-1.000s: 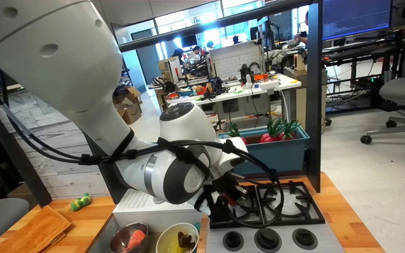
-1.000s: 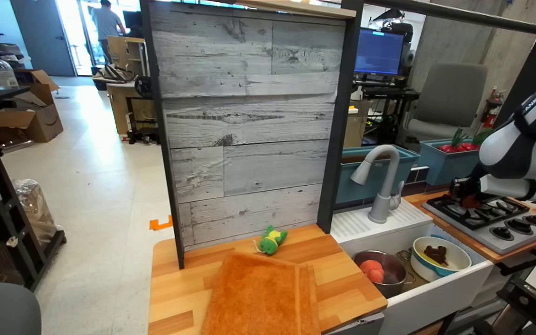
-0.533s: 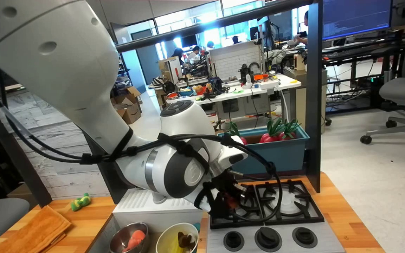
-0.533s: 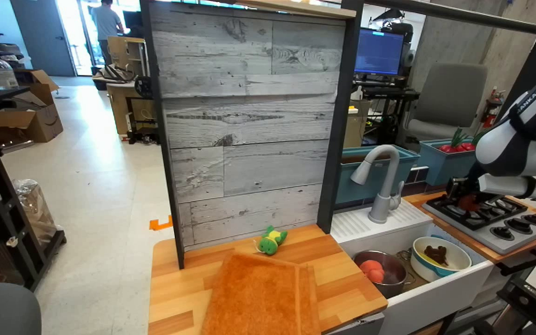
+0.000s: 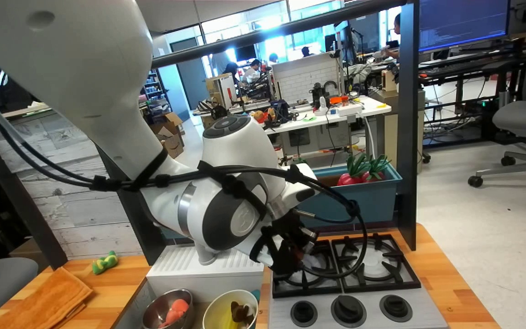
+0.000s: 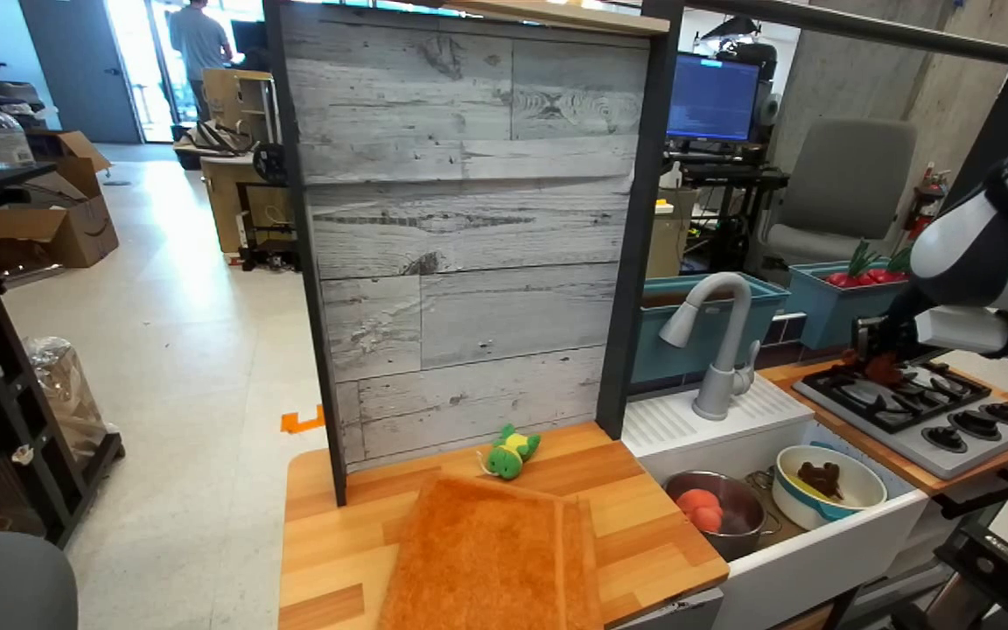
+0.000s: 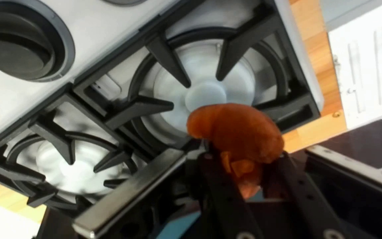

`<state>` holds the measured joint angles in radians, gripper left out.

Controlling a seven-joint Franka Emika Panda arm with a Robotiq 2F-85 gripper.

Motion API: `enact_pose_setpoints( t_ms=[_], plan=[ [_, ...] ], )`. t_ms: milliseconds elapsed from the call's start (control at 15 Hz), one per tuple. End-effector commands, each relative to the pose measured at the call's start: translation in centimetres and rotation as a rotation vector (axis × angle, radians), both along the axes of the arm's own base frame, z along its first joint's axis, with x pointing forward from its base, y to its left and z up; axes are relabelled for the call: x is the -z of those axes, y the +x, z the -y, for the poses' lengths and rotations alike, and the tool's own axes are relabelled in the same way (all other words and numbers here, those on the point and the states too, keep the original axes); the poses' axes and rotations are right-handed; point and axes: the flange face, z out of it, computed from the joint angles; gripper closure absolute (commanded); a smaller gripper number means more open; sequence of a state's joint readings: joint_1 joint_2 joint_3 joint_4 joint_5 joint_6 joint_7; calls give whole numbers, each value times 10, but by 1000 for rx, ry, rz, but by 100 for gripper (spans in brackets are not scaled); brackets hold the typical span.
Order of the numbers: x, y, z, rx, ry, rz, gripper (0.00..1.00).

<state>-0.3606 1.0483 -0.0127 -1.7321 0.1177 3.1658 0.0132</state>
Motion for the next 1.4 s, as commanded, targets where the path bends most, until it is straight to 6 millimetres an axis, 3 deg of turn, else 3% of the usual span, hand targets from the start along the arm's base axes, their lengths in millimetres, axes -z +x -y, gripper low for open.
enact_pose_setpoints(
  t_ms=[0, 67, 200, 333, 533, 867, 1067, 1333],
  plan=[
    [-33, -8, -7, -44, 8, 49, 50],
    [-37, -10, -9, -52, 5, 50, 87],
    [-48, -16, -15, -84, 13, 55, 88],
    [-60, -24, -32, -164, 57, 41, 99],
    [-62, -38, -69, -299, 119, -3, 99],
    [-29, -57, -123, -392, 135, -143, 97],
    [-11, -55, -143, -411, 91, -195, 97],
    [7, -56, -155, -415, 18, -277, 97]
  ],
)
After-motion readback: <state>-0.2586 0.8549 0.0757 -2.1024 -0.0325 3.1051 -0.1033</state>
